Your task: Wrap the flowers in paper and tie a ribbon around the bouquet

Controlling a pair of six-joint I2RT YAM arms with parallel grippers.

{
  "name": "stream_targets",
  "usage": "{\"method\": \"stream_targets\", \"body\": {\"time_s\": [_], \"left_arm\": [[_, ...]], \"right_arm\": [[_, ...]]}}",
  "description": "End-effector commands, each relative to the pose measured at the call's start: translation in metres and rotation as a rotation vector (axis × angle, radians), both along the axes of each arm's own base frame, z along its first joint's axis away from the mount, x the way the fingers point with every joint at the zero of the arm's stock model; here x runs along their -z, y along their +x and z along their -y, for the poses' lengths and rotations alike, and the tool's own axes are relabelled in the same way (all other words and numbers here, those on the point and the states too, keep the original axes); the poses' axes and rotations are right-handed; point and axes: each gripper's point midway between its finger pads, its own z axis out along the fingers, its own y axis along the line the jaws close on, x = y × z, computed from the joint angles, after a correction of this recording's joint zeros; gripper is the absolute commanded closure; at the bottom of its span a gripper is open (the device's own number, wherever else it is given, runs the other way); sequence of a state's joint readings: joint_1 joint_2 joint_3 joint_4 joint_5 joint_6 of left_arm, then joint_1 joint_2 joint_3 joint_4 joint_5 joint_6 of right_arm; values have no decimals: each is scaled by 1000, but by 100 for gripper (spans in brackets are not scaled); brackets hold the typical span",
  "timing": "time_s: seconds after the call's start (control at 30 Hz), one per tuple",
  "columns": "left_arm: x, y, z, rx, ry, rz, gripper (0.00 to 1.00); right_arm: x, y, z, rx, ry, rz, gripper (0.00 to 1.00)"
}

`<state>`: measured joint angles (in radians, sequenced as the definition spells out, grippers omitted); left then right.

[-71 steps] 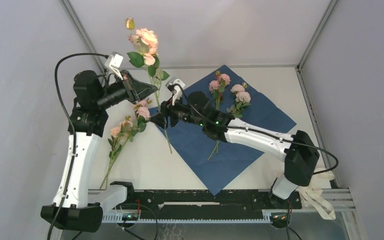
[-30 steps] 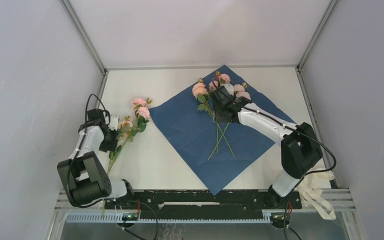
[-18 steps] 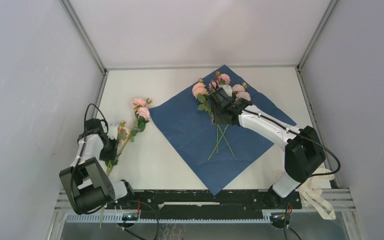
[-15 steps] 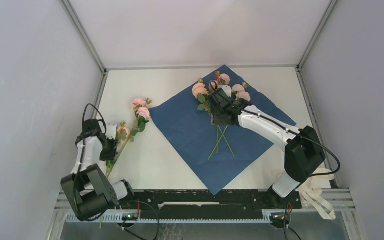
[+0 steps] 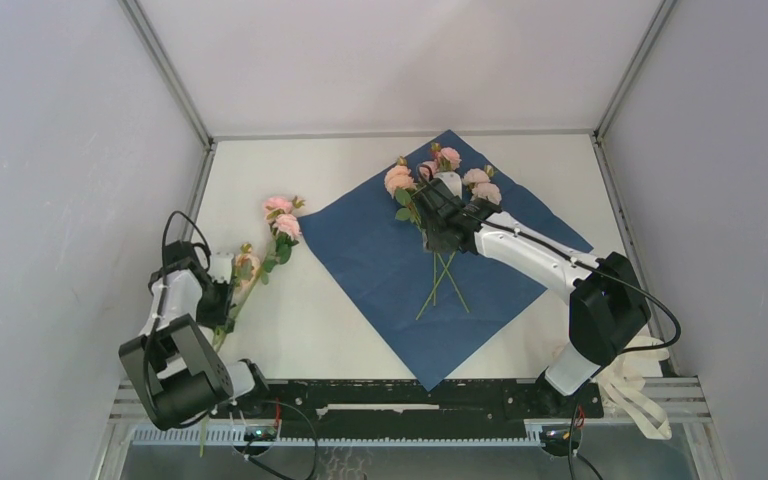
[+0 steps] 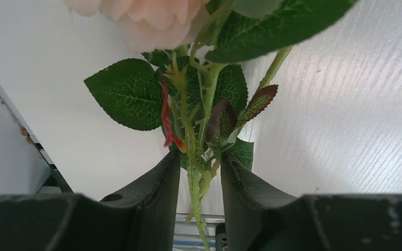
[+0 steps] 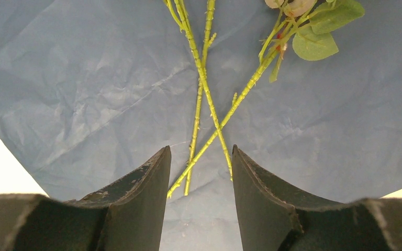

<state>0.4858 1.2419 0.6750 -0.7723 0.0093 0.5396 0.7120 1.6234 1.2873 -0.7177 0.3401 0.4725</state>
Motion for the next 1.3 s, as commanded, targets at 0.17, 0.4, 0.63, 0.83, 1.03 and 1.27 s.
{"method": "stream_targets", "body": {"time_s": [0.17, 0.4, 0.63, 0.83, 1.03, 1.27], "left_arm": [[5, 33, -22, -50, 15, 31, 71], [-20, 38, -25, -79, -8, 93, 100], [-94, 56, -32, -105, 53, 321, 100], [-196, 99, 3, -68, -108, 660, 100], [-312, 137, 90, 77, -489, 953, 100], [-381, 136, 210, 288, -878, 1012, 100]], "right_arm": [[-14, 1, 2, -24, -11, 45, 45], [-16, 0, 7, -23, -24, 44, 45], [-20, 0, 0, -41, 2, 55, 45], [-44, -7, -40, -235, 72, 136, 45], [-113, -42, -136, -601, 370, 317, 42], [-204, -81, -219, -843, 781, 525, 29]]}}
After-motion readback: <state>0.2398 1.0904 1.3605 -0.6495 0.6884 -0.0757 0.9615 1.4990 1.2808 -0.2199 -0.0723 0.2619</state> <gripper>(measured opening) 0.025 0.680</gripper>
